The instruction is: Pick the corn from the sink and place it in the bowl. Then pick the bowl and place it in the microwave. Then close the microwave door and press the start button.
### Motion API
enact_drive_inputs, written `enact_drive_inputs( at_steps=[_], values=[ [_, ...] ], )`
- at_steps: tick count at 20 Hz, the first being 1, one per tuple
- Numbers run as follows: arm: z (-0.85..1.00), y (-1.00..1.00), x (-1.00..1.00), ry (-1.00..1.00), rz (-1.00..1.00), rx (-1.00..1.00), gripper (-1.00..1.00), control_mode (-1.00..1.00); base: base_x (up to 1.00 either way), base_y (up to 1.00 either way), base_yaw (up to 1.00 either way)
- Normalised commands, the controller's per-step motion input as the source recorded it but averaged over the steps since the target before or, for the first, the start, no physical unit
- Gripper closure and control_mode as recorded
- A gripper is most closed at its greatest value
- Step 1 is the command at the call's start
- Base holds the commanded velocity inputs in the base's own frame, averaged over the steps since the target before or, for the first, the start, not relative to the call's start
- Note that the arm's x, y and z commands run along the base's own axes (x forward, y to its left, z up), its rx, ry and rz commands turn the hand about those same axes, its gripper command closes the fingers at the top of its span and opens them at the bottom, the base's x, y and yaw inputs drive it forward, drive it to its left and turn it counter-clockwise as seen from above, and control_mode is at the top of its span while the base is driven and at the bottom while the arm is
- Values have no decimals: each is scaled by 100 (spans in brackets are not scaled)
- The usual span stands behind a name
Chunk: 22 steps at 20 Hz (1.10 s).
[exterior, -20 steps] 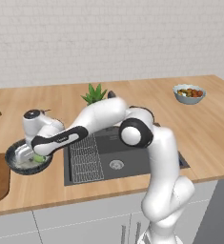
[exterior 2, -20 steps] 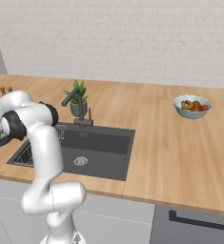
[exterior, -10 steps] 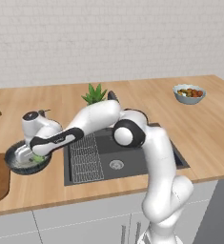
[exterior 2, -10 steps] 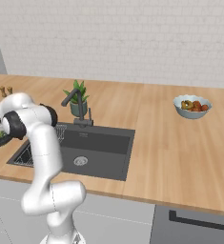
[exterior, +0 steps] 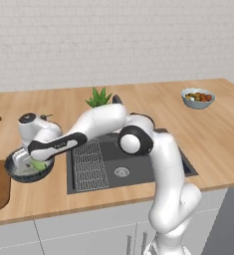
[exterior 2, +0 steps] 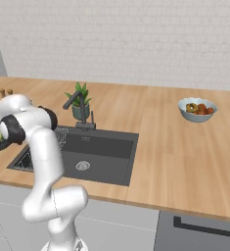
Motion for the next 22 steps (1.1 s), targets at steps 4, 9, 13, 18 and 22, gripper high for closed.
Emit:
enact_drive_inputs(
  at_steps=[4, 9, 13, 18, 22],
  values=[
    [54, -10, -17, -11, -4, 1, -100, -100, 0, 0, 0],
    [31, -64, -1, 0, -17, 9, -100, -100, 0, 0, 0],
    [32, -72, 0, 0, -19, 12, -100, -100, 0, 0, 0],
    [5, -44, 0, 3, -16, 9, -100, -100, 0, 0, 0],
    [-3, -13, 4, 6, -14, 4, -100, -100, 0, 0, 0]
  ],
)
